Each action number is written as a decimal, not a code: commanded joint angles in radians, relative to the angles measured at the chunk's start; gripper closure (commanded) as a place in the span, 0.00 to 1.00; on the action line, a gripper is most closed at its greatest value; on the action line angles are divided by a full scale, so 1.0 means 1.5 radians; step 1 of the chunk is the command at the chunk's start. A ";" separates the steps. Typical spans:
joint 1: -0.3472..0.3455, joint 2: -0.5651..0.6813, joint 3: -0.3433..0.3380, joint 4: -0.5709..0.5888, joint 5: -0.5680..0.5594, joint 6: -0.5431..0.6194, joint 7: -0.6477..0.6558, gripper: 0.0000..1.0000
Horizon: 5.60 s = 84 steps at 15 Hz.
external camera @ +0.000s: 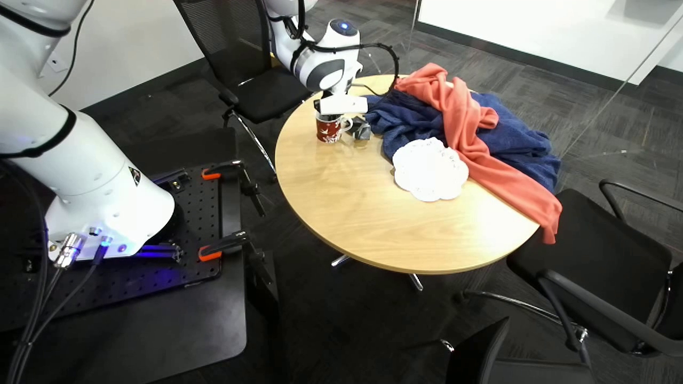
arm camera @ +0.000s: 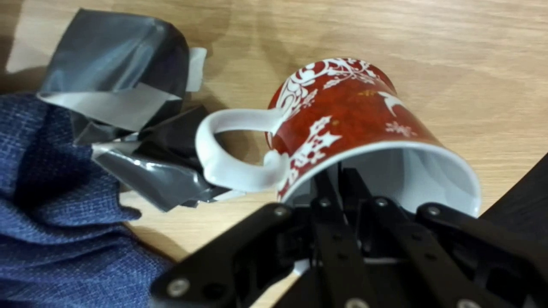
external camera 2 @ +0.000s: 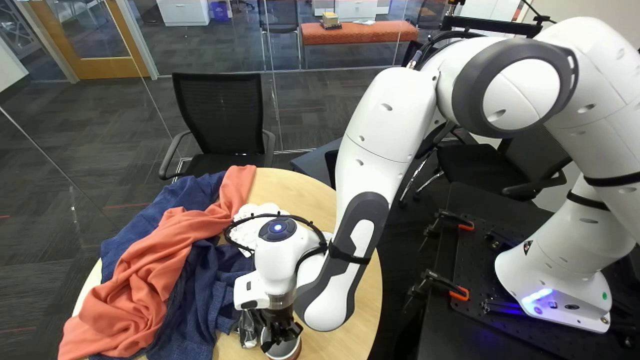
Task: Pick up the small brush from the mug cup and put it on the table. Pick up the mug cup and slightly move it to the right. Pick up the small brush from the table and put it in the mug cup.
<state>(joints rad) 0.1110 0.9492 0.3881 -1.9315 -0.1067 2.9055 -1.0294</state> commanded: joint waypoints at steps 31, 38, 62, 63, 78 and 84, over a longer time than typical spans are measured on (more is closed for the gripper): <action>0.066 -0.203 -0.209 -0.153 -0.164 -0.034 0.493 0.97; 0.042 -0.113 -0.182 -0.090 -0.138 -0.028 0.491 0.73; 0.201 -0.231 -0.221 -0.158 -0.132 -0.011 0.675 0.00; 0.202 -0.228 -0.221 -0.159 -0.130 -0.009 0.679 0.00; 0.213 -0.161 -0.222 -0.129 -0.075 0.033 0.728 0.00; 0.221 -0.126 -0.225 -0.106 -0.070 0.064 0.731 0.00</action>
<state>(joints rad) 0.4196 0.7386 0.0669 -2.1113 -0.2305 2.9656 0.0466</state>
